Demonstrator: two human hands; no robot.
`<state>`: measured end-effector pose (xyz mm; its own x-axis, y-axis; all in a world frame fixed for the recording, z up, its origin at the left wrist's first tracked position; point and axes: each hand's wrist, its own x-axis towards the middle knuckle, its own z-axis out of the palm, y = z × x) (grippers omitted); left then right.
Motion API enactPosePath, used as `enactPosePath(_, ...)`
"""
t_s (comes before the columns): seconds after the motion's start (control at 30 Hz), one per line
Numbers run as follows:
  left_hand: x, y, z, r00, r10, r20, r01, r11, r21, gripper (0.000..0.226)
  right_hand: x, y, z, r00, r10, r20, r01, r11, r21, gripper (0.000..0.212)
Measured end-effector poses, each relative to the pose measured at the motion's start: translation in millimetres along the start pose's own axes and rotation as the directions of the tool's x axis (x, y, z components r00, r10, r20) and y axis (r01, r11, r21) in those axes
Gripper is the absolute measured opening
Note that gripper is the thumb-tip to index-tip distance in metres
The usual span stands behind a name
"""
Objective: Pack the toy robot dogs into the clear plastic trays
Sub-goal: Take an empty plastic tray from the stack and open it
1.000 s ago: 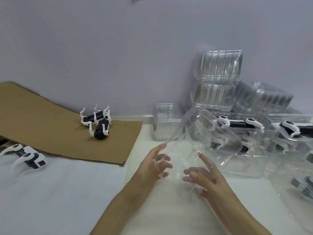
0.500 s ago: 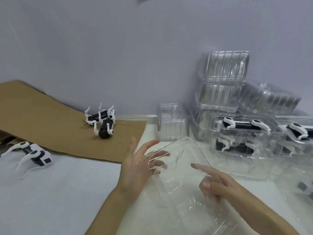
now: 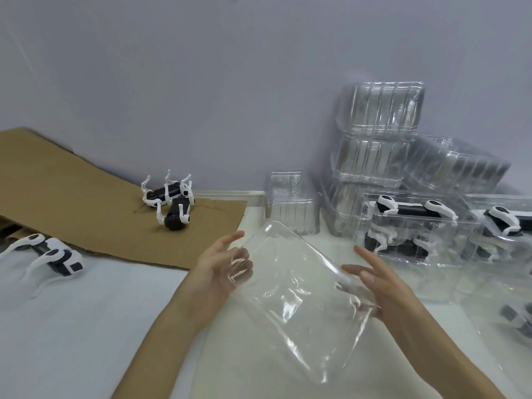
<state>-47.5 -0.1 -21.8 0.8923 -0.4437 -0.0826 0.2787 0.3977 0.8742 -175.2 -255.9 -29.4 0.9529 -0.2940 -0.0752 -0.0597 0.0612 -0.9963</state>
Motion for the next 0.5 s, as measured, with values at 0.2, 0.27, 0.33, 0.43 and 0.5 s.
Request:
enactPosePath(0.2, 6, -14, -2, 0.964, 0.001, -0.264, 0.071, 0.963, 0.262, 0.029, -9, 10, 13, 0.995, -0.004, -0.095, 0.003, 1.0, -0.008, 0.061)
enactPosePath(0.27, 9, -13, -10, 0.925, 0.153, -0.348, 0.05, 0.859, 0.51, 0.029, -8, 9, 11, 0.988, -0.031, -0.148, 0.028, 0.999, -0.025, 0.057)
enactPosePath(0.33, 13, -4, -22, 0.856, 0.292, -0.427, -0.031, 0.853, 0.52, 0.032, -7, 5, 7, 0.99, -0.033, -0.137, 0.027, 0.999, -0.043, 0.046)
enactPosePath(0.43, 21, 5, -39, 0.778, 0.357, -0.517, -0.09, 0.878, 0.47, 0.036, -6, 4, 10, 0.995, 0.011, -0.097, -0.019, 0.996, -0.086, 0.019)
enactPosePath(0.5, 28, -1, -49, 0.75, 0.457, -0.478, -0.057, 0.765, 0.641, 0.042, -6, 8, 12, 0.997, 0.036, -0.07, -0.043, 0.994, -0.098, 0.021)
